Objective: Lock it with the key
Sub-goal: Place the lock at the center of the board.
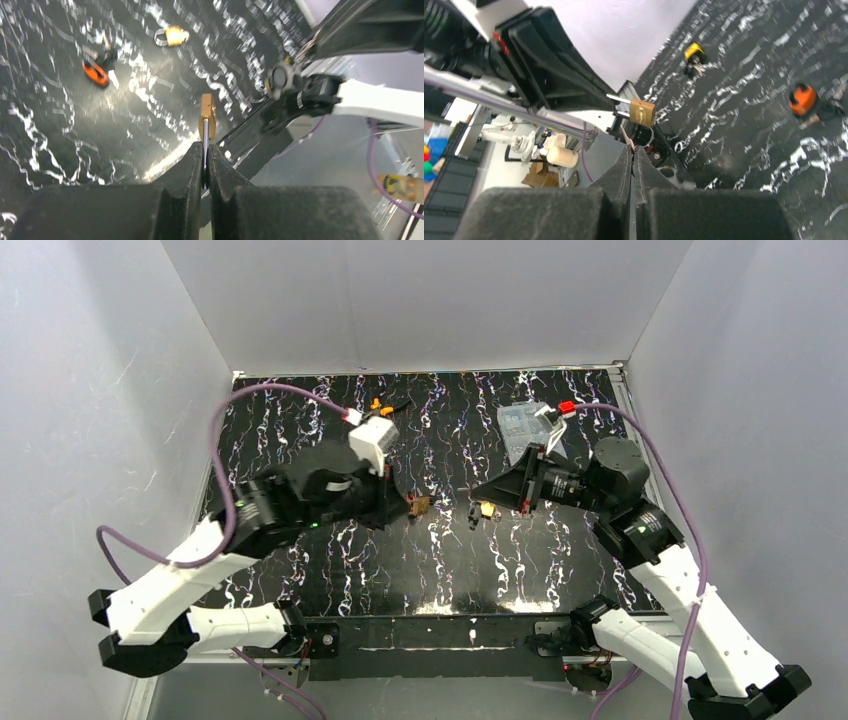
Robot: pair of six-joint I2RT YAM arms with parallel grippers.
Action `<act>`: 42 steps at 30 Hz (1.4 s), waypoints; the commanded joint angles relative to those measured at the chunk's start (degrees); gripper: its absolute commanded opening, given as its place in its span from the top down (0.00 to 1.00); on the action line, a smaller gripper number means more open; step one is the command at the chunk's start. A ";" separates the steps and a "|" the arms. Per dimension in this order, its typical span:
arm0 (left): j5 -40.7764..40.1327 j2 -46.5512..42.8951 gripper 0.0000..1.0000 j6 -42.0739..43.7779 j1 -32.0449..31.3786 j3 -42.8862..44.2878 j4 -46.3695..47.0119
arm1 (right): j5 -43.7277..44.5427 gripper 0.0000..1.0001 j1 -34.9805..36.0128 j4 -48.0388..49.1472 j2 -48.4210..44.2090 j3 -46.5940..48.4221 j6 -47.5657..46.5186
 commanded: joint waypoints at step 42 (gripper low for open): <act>21.77 27.75 0.80 -16.76 8.64 -41.32 41.64 | 27.62 0.99 8.04 -2.86 17.54 -25.00 7.04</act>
